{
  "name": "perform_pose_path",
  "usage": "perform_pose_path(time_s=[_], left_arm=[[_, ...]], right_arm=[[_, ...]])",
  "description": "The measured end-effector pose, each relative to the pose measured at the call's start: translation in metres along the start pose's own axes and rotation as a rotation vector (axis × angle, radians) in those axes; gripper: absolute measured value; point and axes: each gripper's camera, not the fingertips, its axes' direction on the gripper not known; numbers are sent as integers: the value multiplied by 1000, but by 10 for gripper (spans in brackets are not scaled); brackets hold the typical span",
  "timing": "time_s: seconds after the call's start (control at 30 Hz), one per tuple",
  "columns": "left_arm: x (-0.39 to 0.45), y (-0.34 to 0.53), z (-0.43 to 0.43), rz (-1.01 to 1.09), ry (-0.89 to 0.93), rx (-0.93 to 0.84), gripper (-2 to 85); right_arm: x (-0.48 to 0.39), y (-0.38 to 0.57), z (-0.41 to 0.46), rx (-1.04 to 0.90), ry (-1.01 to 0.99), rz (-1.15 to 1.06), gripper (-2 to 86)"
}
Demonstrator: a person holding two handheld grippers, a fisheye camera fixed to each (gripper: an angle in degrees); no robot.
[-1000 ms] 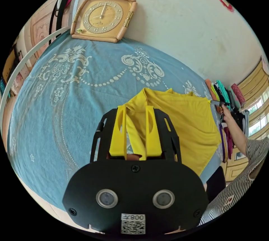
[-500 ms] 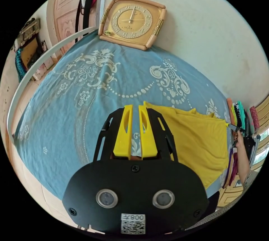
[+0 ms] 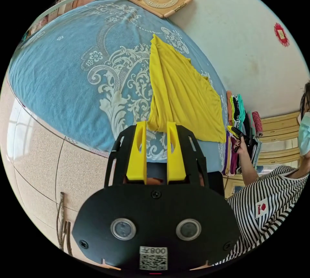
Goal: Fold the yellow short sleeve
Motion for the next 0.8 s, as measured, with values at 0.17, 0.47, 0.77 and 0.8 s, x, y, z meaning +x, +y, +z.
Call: perform_pose_path(time_s=[0.17, 0.47, 0.77, 0.8], left_arm=[[14, 16, 0, 45, -62, 3, 98], [11, 27, 15, -4, -98, 0, 78], [-5, 31, -23, -23, 29, 39, 20], [-8, 31, -31, -17, 56, 51, 18]], right_arm=[[8, 55, -9, -11, 50, 2, 61], [18, 85, -3, -41, 122, -35, 58], [26, 85, -22, -42, 52, -62, 10], [29, 84, -31, -32, 29, -63, 9]])
